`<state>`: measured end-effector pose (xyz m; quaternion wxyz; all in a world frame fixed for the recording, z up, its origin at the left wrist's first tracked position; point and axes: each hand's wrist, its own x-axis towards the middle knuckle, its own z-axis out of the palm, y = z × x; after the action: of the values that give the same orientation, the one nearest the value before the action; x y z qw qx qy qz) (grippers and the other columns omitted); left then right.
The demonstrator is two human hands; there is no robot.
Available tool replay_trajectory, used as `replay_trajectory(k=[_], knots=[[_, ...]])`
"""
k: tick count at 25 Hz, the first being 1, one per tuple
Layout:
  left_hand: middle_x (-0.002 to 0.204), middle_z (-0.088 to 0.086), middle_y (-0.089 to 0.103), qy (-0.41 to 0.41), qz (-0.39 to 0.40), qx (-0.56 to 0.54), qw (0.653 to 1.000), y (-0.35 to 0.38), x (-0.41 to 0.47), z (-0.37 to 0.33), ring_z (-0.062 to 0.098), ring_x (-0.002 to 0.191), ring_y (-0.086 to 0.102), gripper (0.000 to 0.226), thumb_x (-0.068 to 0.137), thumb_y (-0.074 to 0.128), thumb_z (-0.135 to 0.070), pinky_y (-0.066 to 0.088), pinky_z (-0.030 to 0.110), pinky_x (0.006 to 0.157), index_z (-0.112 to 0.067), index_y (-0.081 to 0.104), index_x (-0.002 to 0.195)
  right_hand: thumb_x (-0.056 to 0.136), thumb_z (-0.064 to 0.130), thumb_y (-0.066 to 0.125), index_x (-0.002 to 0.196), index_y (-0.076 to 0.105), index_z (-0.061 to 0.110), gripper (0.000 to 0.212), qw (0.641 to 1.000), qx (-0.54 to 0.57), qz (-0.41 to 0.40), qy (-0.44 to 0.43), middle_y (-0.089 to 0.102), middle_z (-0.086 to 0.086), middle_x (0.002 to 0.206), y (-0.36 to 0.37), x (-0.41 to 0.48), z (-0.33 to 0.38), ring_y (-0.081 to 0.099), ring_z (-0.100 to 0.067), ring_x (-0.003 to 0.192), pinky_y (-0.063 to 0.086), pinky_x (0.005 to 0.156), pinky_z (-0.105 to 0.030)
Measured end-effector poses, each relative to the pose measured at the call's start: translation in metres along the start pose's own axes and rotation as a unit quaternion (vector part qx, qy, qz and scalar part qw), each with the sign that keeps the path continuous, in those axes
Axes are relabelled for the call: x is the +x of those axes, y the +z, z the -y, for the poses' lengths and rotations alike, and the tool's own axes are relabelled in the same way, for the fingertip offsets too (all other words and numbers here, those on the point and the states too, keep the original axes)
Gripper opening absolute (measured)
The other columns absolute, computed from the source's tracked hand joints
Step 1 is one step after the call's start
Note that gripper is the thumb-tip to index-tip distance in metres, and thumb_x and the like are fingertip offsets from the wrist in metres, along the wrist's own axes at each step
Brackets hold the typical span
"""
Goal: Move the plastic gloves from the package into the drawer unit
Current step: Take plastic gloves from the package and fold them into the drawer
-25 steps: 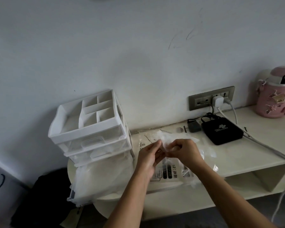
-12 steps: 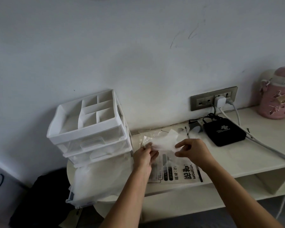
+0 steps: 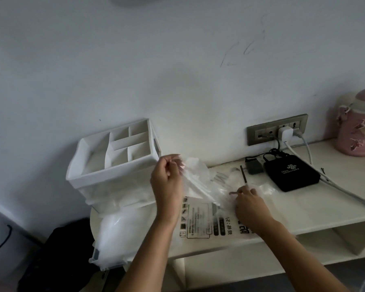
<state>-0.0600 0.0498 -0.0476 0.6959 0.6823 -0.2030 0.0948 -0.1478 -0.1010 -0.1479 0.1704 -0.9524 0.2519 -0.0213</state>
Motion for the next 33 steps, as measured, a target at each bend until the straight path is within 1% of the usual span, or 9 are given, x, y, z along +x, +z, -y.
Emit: replay_trajectory(k=[4,8,10,13,16,19,25,30,33], knots=[[0.086,-0.005,0.070,0.060,-0.021,0.081,0.995,-0.044,0.010,-0.016,0.006,0.081,0.064,0.016,0.093,0.054,-0.008,0.050,0.018,0.076,-0.017,0.068,0.091,0.081,0.061,0.057,0.145,0.031,0.023,0.078,0.995,-0.002,0.103,-0.006,0.034,-0.003,0.145,-0.007,0.001,0.007,0.027,-0.029,0.135,0.029,0.109,-0.043],[0.068,-0.007,0.070,-0.048,0.031,0.030,0.998,-0.075,0.020,0.000,0.003,0.066,0.065,0.018,0.090,0.061,-0.003,0.054,0.019,0.069,-0.017,0.069,0.082,0.079,0.046,0.069,0.124,0.046,0.024,0.055,0.977,0.147,0.130,-0.079,0.051,0.008,0.125,-0.036,-0.006,0.036,0.051,-0.017,0.111,0.045,0.092,-0.022],[0.065,-0.003,0.069,-0.110,0.037,-0.032,0.993,-0.086,0.018,0.006,0.005,0.060,0.063,0.017,0.090,0.057,0.003,0.053,0.017,0.062,-0.009,0.067,0.083,0.078,0.047,0.066,0.105,0.054,0.031,0.034,0.919,0.340,0.156,-0.125,0.059,0.011,0.114,-0.050,-0.013,0.047,0.058,-0.012,0.103,0.047,0.082,-0.013],[0.063,0.000,0.067,-0.188,0.016,-0.025,0.982,-0.105,0.017,0.020,0.007,0.046,0.057,0.018,0.093,0.053,0.002,0.048,0.017,0.045,-0.006,0.064,0.080,0.062,0.080,0.056,0.116,0.059,0.017,0.083,0.773,0.585,0.210,-0.128,0.064,-0.011,0.120,-0.047,-0.008,0.058,0.061,-0.025,0.111,0.048,0.099,-0.039],[0.063,0.000,0.062,-0.180,-0.020,0.146,0.973,-0.129,0.023,0.043,0.004,0.036,0.046,0.014,0.094,0.056,-0.010,0.035,0.015,0.035,-0.004,0.066,0.085,0.061,0.079,0.053,0.131,0.043,0.003,0.104,0.645,0.713,0.276,0.002,0.057,-0.023,0.129,-0.039,0.005,0.080,0.059,-0.036,0.114,0.056,0.085,-0.040],[0.066,-0.002,0.063,-0.125,-0.038,0.263,0.956,-0.148,0.024,0.055,0.010,0.044,0.052,0.013,0.095,0.056,-0.016,0.037,0.014,0.036,-0.006,0.064,0.091,0.064,0.045,0.078,0.135,0.040,0.002,0.092,0.745,0.630,0.219,0.003,0.068,-0.018,0.110,-0.030,0.006,0.106,0.068,-0.030,0.096,0.054,0.083,-0.040],[0.086,0.011,0.071,-0.042,-0.089,0.357,0.929,-0.166,0.014,0.080,0.029,0.080,0.068,0.015,0.096,0.052,-0.017,0.055,0.039,0.071,-0.005,0.059,0.103,0.090,0.006,0.057,0.116,0.056,0.020,0.029,0.861,0.455,-0.221,-0.046,0.062,0.005,0.108,-0.022,0.002,0.138,0.059,-0.007,0.098,0.050,0.086,-0.027],[0.087,0.010,0.070,-0.101,-0.081,0.347,0.929,-0.171,0.010,0.094,0.028,0.084,0.066,0.018,0.098,0.048,-0.022,0.051,0.034,0.069,-0.006,0.056,0.102,0.091,0.002,0.049,0.112,0.068,0.019,0.033,0.910,0.272,-0.069,-0.306,0.067,0.009,0.112,0.000,-0.024,0.189,0.057,0.003,0.101,0.039,0.084,-0.001],[0.084,0.001,0.069,-0.091,-0.049,0.358,0.928,-0.173,0.008,0.095,0.019,0.081,0.066,0.017,0.096,0.054,-0.028,0.051,0.030,0.069,-0.012,0.058,0.101,0.094,0.005,0.041,0.130,0.056,0.017,0.041,0.910,0.218,0.009,-0.353,0.059,0.000,0.130,0.029,-0.029,0.207,0.054,-0.011,0.117,0.040,0.096,-0.013]])
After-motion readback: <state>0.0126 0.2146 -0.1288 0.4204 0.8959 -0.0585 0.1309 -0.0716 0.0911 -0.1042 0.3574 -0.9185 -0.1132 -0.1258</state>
